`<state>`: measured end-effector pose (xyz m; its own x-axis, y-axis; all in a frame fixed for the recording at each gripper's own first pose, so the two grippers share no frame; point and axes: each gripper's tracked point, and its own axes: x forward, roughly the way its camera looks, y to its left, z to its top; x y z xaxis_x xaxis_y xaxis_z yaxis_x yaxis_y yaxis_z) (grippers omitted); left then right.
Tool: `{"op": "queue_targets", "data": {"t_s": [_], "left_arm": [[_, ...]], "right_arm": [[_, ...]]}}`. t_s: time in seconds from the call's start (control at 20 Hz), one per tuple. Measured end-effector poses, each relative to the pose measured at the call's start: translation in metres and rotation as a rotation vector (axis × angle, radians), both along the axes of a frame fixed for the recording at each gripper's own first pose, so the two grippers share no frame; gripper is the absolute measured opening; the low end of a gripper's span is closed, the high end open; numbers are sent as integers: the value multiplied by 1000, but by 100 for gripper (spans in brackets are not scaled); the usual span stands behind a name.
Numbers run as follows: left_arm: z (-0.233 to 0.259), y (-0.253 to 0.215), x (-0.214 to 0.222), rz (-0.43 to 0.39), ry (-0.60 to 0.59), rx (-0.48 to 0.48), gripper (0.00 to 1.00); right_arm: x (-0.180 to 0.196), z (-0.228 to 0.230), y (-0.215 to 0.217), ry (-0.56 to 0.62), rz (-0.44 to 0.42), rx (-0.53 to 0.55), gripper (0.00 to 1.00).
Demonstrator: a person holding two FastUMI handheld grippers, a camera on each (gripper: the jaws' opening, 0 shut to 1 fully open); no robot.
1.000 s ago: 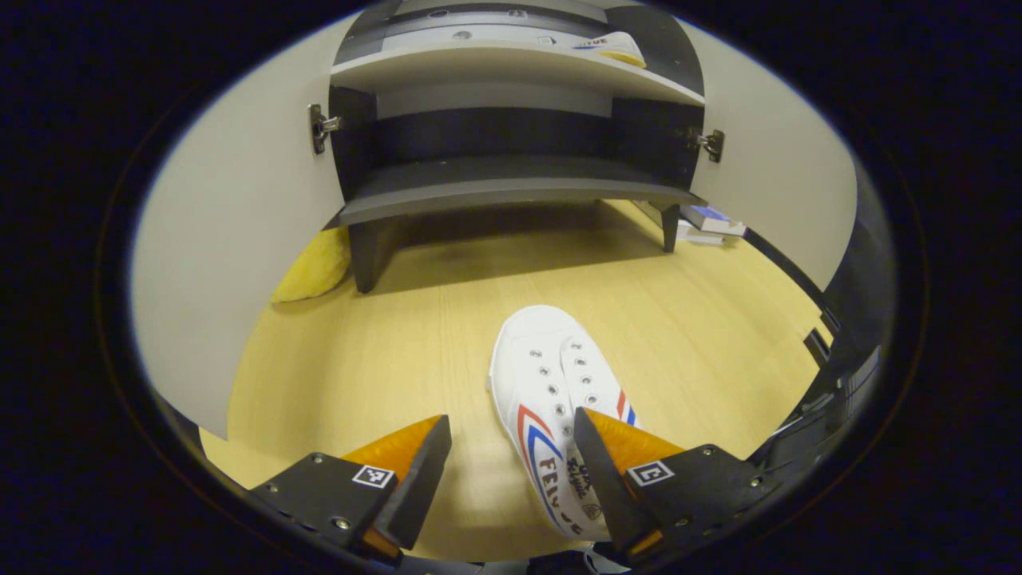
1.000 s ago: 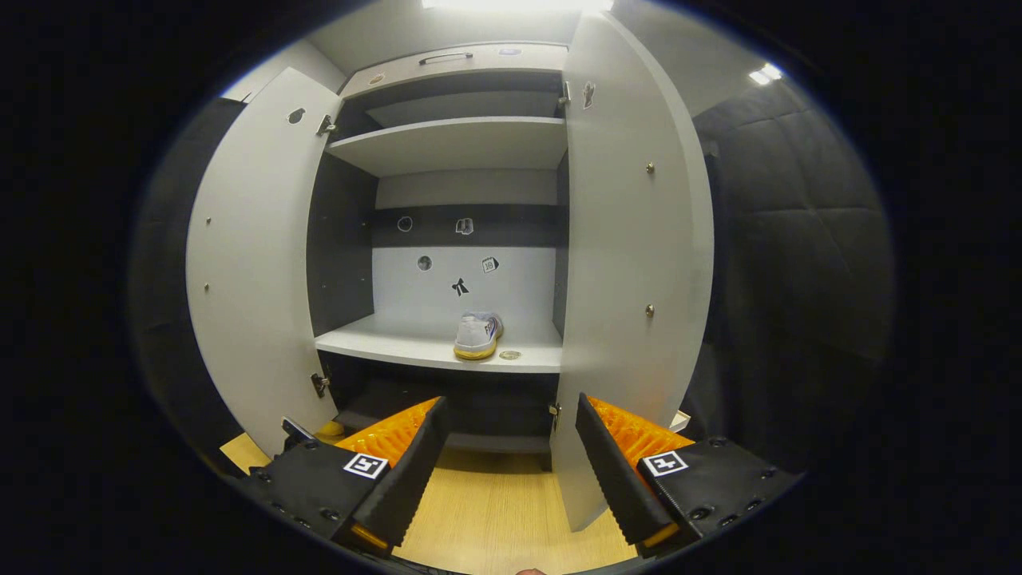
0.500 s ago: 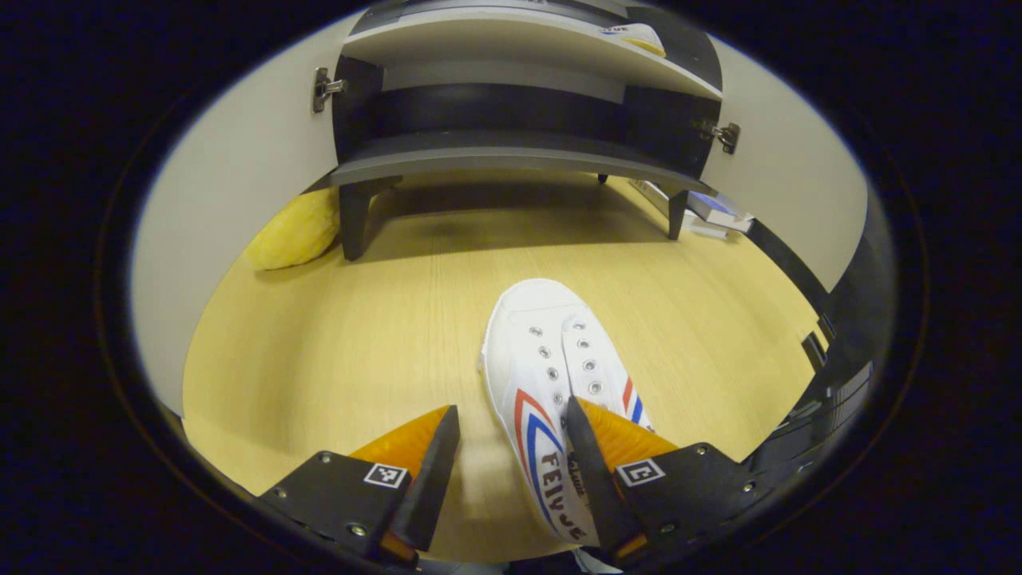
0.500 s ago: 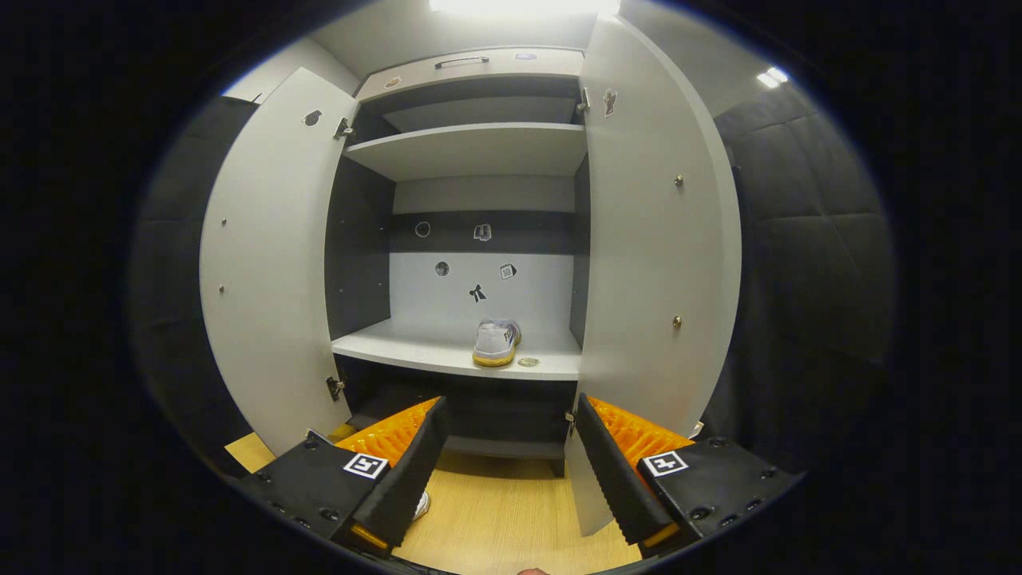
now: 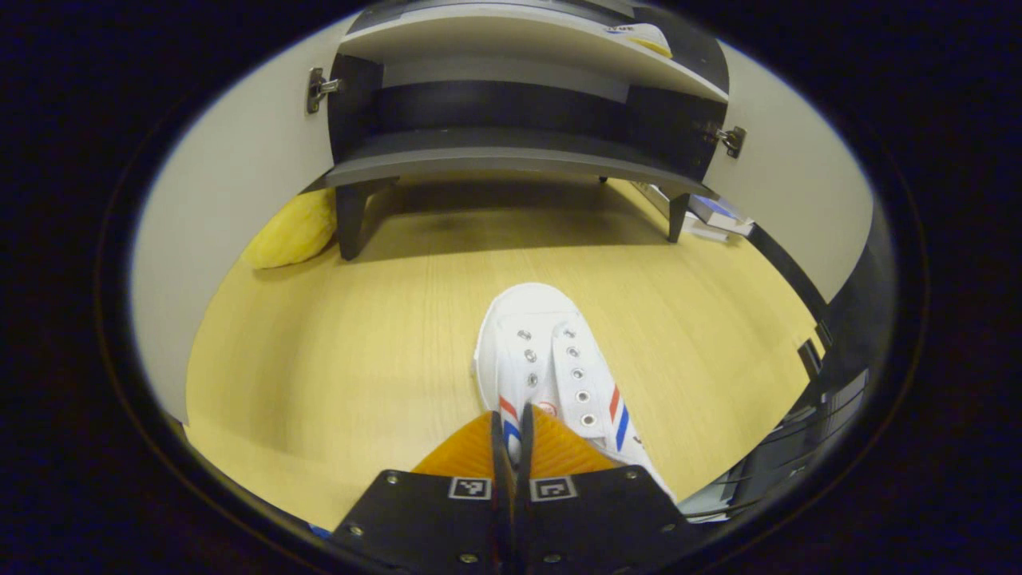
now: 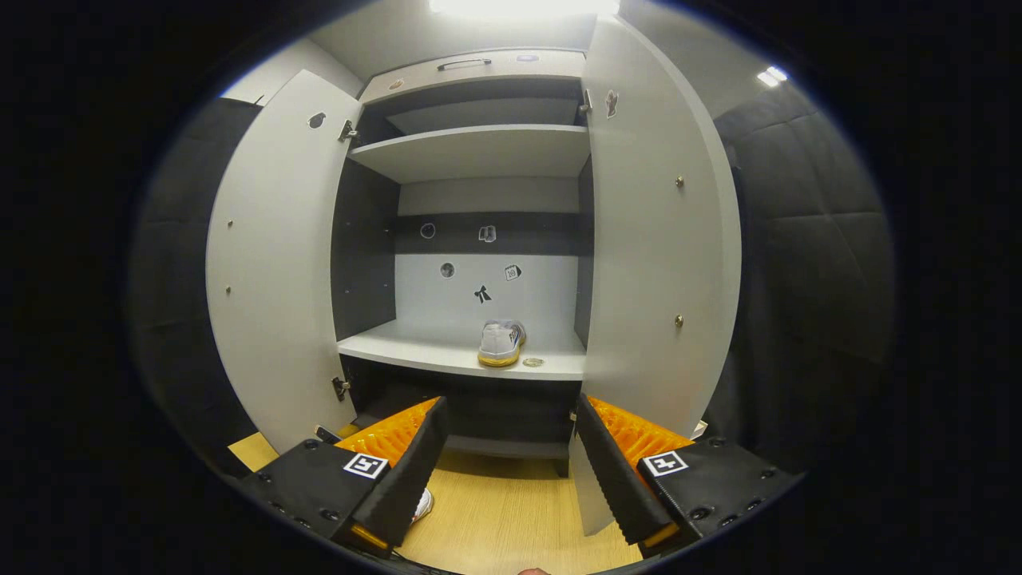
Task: Grab one shoe with the right hand and put it into the shoe cabinet, grab the other shoe with the left hand and put it into the shoe cabinet; then close the right door with the right hand and the left door with the left hand.
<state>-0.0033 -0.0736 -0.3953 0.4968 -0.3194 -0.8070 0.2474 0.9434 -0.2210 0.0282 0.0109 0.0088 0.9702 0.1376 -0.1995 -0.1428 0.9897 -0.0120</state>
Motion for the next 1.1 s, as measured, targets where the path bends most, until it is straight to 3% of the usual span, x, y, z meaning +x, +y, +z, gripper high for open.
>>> {"op": "queue_targets", "data": {"t_s": [0.3, 0.5, 0.8, 1.1], "left_arm": [[18, 4, 11, 0, -53, 8, 2], [48, 6, 21, 56, -79, -48, 2], [117, 11, 46, 93, -188, -108, 2], [202, 7, 80, 78, -348, -143, 2]], "right_arm": [[-2, 2, 0, -9, 13, -9, 100], [-4, 0, -1, -7, 18, -13, 100], [-7, -7, -1, 6, 31, -16, 100], [-11, -8, -4, 4, 36, -20, 100]]}}
